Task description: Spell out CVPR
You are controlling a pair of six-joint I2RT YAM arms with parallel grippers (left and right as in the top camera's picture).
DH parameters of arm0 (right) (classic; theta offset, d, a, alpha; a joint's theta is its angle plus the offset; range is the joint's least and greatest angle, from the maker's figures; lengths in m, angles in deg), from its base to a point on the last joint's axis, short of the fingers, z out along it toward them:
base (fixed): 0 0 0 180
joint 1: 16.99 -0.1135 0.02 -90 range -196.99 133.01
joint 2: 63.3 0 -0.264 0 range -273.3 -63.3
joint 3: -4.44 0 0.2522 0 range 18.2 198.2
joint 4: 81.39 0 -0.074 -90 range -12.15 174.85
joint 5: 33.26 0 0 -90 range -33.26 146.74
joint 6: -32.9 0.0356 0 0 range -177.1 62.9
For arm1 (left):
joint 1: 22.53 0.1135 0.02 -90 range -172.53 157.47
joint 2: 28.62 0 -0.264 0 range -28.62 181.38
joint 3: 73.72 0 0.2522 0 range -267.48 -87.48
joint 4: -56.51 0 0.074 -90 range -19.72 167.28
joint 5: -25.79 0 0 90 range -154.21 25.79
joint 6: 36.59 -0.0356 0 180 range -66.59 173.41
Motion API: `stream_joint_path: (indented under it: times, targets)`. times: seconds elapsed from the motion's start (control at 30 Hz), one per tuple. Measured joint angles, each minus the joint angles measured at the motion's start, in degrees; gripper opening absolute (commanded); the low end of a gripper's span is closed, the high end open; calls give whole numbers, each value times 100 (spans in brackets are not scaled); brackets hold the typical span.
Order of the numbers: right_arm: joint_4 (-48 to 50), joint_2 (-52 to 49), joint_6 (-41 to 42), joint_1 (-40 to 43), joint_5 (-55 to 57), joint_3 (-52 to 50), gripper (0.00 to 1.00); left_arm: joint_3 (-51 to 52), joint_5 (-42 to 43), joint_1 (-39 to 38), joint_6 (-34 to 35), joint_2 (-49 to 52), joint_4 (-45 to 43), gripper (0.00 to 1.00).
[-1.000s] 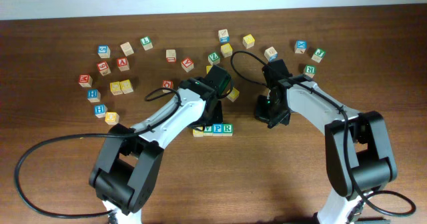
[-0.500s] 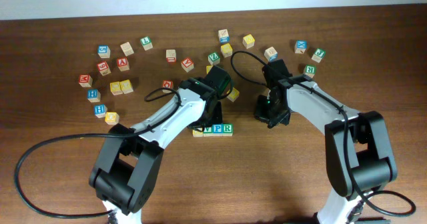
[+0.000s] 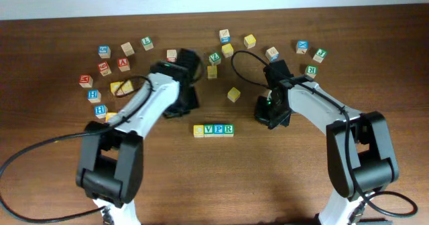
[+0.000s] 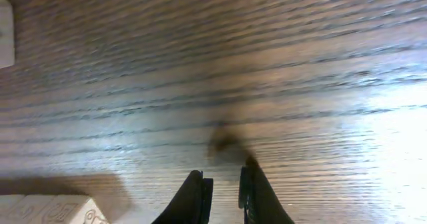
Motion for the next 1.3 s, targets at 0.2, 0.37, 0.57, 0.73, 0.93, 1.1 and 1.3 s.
stream_joint_path:
  times: [0.2, 0.37, 0.57, 0.73, 0.93, 1.1, 1.3]
  targets:
    - [13, 0, 94, -789, -28, -2, 4, 188, 20, 262, -17, 0, 632, 0]
    - [219, 0, 138, -815, -118, -4, 5, 693, 455, 221, -17, 0, 157, 0]
    - [494, 0, 243, -1091, -313, -7, 4, 702, 608, -195, -17, 0, -20, 0]
    - [693, -7, 243, -1132, -514, -7, 4, 702, 608, -181, -17, 0, -98, 0]
    - [649, -7, 245, -1132, -514, -7, 11, 702, 610, -177, -17, 0, -120, 0]
    - [411, -7, 221, -1056, -122, -7, 14, 702, 345, -179, -17, 0, -125, 0]
    - [-243, -37, -184, -566, -39, 236, 5, 636, 76, 142, -17, 0, 181, 0]
